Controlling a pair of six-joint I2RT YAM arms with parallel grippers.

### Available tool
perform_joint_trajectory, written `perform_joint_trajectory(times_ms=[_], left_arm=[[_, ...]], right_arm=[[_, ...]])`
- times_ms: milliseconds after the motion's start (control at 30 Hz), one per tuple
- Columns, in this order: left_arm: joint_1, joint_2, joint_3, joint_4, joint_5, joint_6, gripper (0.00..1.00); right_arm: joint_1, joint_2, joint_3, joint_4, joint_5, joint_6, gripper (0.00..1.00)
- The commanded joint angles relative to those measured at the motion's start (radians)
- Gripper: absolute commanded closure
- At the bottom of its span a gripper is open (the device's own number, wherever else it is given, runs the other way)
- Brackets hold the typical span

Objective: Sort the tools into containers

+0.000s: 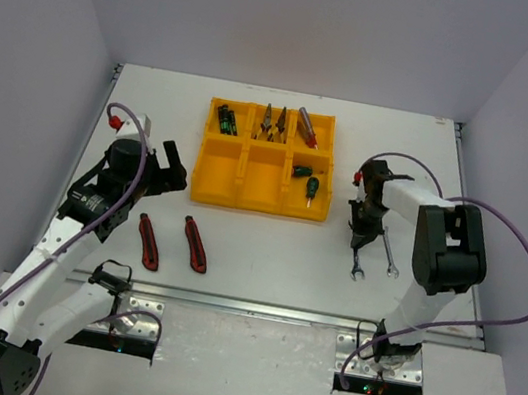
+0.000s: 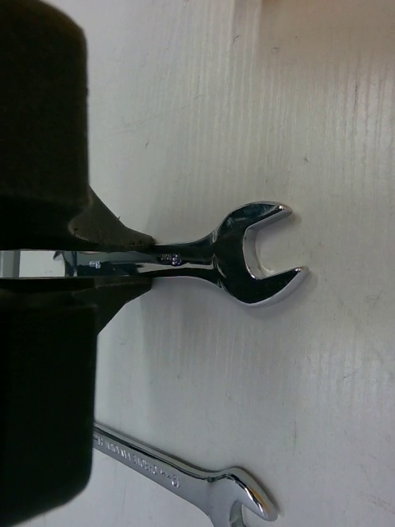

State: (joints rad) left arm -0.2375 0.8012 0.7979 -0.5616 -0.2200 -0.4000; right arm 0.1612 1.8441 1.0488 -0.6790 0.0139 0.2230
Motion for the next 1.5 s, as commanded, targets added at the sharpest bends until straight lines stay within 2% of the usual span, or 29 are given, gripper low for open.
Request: perform_joint_trajectory(times_ms=[0,233,600,700,833,1000,1167,1333,1467], left_arm=[[-0.011,-0.023,0.0,0.049,0.006,0.01,0.0],[-0.011,-0.023,-0.002,0.049,-0.002,0.01,0.0],[-0.01,-0.023,-0.003,0.05,-0.009,0.01,0.0],[-0.01,-0.024,-0.003,0.052,-0.009,0.01,0.0],[-0.01,-0.027,-0.003,0.051,-0.01,0.01,0.0],[-0.01,-0.032,-0.003,0.05,-0.014,0.01,0.0],[-0.01,-0.041,-0.005,0.052,-0.018,0.01,0.0],[-0.008,-0.03,-0.004,0.051,-0.015,0.013,0.0],[-0.008,-0.039,-0.006,0.052,-0.015,0.013,0.0]], right_arm=[[0.051,-0.018,-0.094,0.103,0.075,0.043,1.0],[0.097,-0.204,-0.157,0.152,0.084,0.075,1.0],[0.148,-0.381,-0.17,0.155,0.091,0.091,1.0],[0.201,-0.417,-0.153,0.171,0.087,0.07,1.0],[0.275,-0.448,-0.106,0.278,-0.002,0.031,1.0],[0.328,-0.376,0.073,0.305,-0.107,0.016,1.0],[0.4,-0.198,0.283,0.323,-0.154,-0.033,1.0],[0.422,-0.013,0.469,0.409,-0.194,-0.05,1.0],[0.435,0.11,0.611,0.405,-0.205,-0.084,1.0]])
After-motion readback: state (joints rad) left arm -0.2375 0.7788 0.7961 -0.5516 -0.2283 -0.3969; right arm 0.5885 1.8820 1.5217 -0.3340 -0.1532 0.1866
